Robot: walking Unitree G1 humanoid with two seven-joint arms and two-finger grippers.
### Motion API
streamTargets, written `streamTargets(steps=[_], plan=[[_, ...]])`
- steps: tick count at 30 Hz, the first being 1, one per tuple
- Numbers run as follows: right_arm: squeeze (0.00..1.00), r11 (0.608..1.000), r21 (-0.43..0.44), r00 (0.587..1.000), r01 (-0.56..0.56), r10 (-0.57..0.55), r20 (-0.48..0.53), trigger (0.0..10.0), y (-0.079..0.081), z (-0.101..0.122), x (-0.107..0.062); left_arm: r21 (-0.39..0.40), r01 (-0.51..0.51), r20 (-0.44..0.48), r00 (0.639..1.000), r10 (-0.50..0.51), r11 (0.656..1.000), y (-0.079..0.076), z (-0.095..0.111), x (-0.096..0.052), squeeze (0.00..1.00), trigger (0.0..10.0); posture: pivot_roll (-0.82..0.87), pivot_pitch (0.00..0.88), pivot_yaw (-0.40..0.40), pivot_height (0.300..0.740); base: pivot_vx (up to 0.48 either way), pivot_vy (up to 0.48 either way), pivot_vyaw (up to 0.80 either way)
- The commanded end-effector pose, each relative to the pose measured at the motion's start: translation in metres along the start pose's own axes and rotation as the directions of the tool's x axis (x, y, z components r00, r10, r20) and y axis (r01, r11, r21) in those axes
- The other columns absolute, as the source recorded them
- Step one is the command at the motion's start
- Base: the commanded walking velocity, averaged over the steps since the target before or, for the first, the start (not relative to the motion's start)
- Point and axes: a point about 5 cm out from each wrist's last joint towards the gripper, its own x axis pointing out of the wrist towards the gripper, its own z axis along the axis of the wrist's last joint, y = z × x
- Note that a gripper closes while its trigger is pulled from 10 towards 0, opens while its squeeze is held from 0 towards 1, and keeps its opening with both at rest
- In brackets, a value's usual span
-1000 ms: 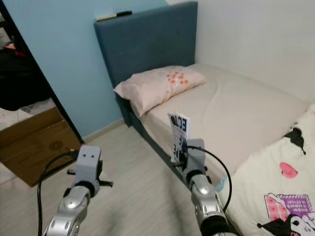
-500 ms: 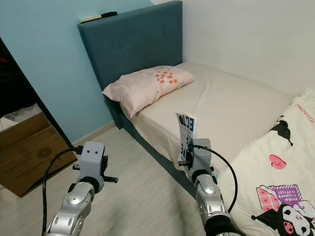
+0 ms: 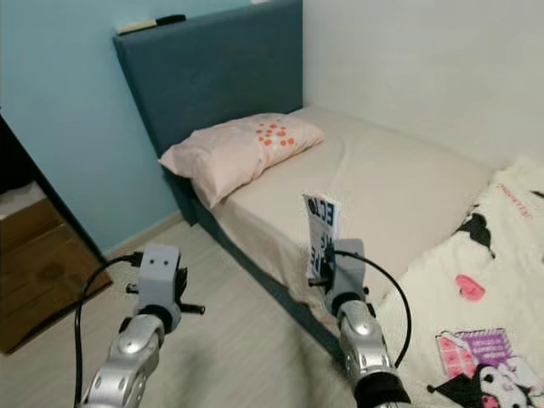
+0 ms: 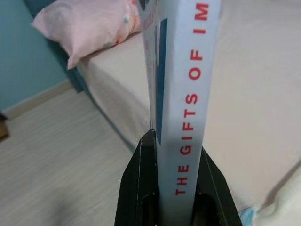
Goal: Clean up the room
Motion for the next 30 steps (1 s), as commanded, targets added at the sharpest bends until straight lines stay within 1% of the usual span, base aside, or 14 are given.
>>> streamTargets(steps=[1, 4, 11, 13, 18, 22, 26, 27, 28, 30], plan=[[0.0, 0.999, -0.026, 0.999, -0.036, 0.036, 0.003, 10.0, 0.002, 0.001, 0.0, -0.014, -0.011, -0.009, 1.0, 0.011, 1.0, -0.002, -0.004, -0.001, 0.0, 10.0, 0.01, 0.041, -0.043, 0.74, 0.292, 0.0, 0.0], [0.0, 0.996, -0.048, 0.997, -0.077, 0.077, 0.001, 10.0, 0.006, 0.005, 0.004, -0.022, -0.033, 0.0, 0.999, 0.033, 0.999, -0.002, -0.004, -0.003, 0.0, 10.0, 0.02, 0.034, -0.075, 0.74, 0.295, 0.0, 0.0], [0.0, 0.99, -0.063, 0.992, -0.123, 0.123, -0.003, 10.0, 0.012, 0.006, 0.006, -0.024, -0.06, 0.007, 0.998, 0.06, 0.998, 0.001, -0.004, -0.006, 0.0, 10.0, 0.02, 0.028, -0.097, 0.74, 0.295, 0.0, 0.0], [0.0, 0.988, -0.064, 0.99, -0.142, 0.142, -0.006, 10.0, 0.014, 0.007, 0.007, -0.027, -0.071, 0.01, 0.997, 0.071, 0.997, 0.002, -0.004, -0.006, 0.0, 10.0, 0.03, 0.027, -0.105, 0.74, 0.294, 0.0, 0.6], [0.0, 0.988, -0.065, 0.99, -0.142, 0.142, -0.003, 10.0, 0.015, 0.007, 0.008, -0.022, -0.075, 0.014, 0.997, 0.075, 0.997, 0.003, -0.003, -0.006, 0.0, 10.0, 0.04, 0.033, -0.096, 0.74, 0.292, 0.0, 0.8], [0.0, 0.993, -0.028, 0.994, -0.111, 0.111, -0.005, 10.0, 0.012, 0.004, 0.007, -0.013, -0.069, 0.018, 0.997, 0.069, 0.998, 0.004, -0.003, -0.004, 0.0, 10.0, 0.04, 0.035, -0.076, 0.74, 0.293, 0.0, 0.0], [0.0, 0.994, -0.024, 0.994, -0.107, 0.106, -0.009, 10.0, 0.012, 0.003, 0.006, -0.009, -0.067, 0.021, 0.998, 0.067, 0.998, 0.004, -0.001, -0.002, 0.0, 10.0, 0.04, 0.038, -0.062, 0.74, 0.292, 0.0, 0.0], [0.0, 0.994, -0.029, 0.994, -0.105, 0.105, -0.013, 10.0, 0.012, 0.001, 0.006, -0.008, -0.066, 0.021, 0.998, 0.066, 0.998, 0.005, 0.0, -0.001, 0.0, 10.0, 0.04, 0.038, -0.059, 0.74, 0.296, 0.0, 0.0], [0.0, 0.992, -0.059, 0.994, -0.108, 0.107, -0.023, 10.0, 0.015, -0.001, 0.005, -0.01, -0.075, 0.018, 0.997, 0.075, 0.997, 0.006, 0.0, 0.003, 0.0, 10.0, 0.04, 0.041, -0.046, 0.74, 0.285, 0.0, 0.0], [0.0, 0.992, -0.068, 0.994, -0.108, 0.107, -0.025, 10.0, 0.015, -0.002, 0.005, -0.012, -0.083, 0.013, 0.996, 0.083, 0.997, 0.008, -0.001, 0.004, 0.0, 10.0, 0.04, 0.041, -0.046, 0.74, 0.285, 0.0, 0.0]])
